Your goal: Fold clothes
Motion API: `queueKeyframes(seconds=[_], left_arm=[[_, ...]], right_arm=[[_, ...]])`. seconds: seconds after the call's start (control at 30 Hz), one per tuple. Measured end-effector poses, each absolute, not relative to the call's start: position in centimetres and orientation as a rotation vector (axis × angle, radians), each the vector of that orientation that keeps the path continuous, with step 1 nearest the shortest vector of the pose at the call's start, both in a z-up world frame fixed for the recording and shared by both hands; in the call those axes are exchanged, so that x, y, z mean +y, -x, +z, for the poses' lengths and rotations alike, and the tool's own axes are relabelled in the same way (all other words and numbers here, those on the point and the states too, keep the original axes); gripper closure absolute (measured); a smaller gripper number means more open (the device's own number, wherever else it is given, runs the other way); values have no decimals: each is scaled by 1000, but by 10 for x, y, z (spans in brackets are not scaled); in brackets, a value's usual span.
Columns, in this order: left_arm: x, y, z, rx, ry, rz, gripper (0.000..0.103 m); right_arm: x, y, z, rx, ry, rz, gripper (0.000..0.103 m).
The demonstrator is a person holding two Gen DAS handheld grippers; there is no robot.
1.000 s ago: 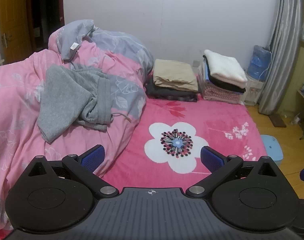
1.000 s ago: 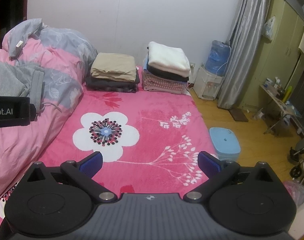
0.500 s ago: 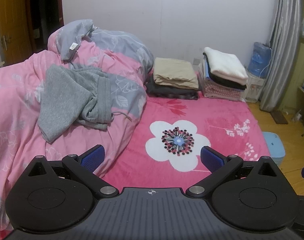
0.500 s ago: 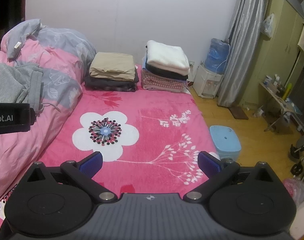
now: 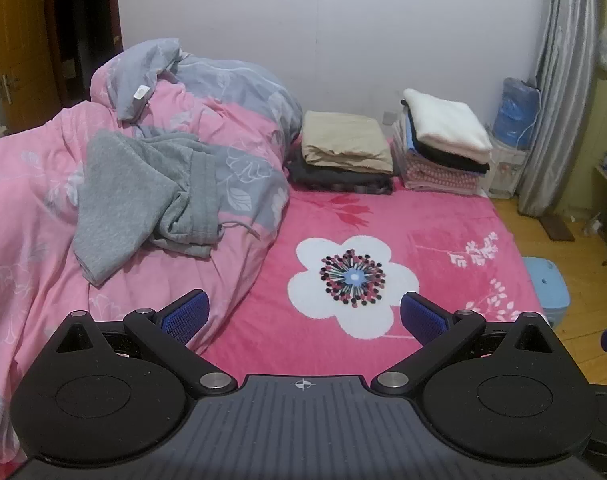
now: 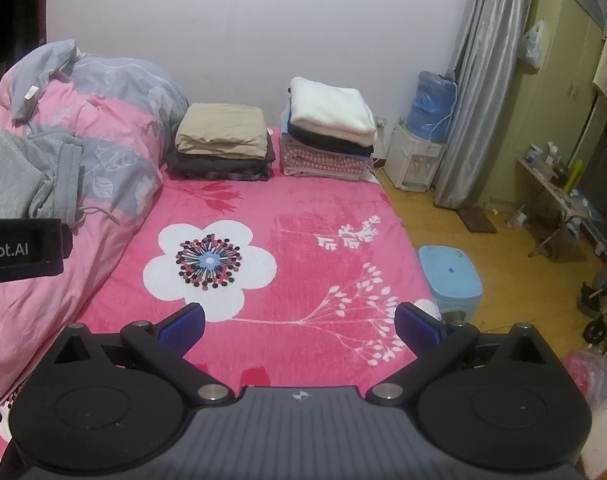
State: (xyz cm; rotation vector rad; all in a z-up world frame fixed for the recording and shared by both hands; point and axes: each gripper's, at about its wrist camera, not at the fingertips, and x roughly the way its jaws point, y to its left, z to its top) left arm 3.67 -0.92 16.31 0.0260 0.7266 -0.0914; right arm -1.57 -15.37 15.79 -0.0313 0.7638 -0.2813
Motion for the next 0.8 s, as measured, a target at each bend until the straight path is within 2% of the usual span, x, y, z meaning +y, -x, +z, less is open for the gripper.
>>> queueKeyframes(seconds=[0.8], left_arm=[[-12, -38, 163, 733, -33, -93, 0]], right_arm=[[-156, 15, 158, 763, 31, -286, 0]])
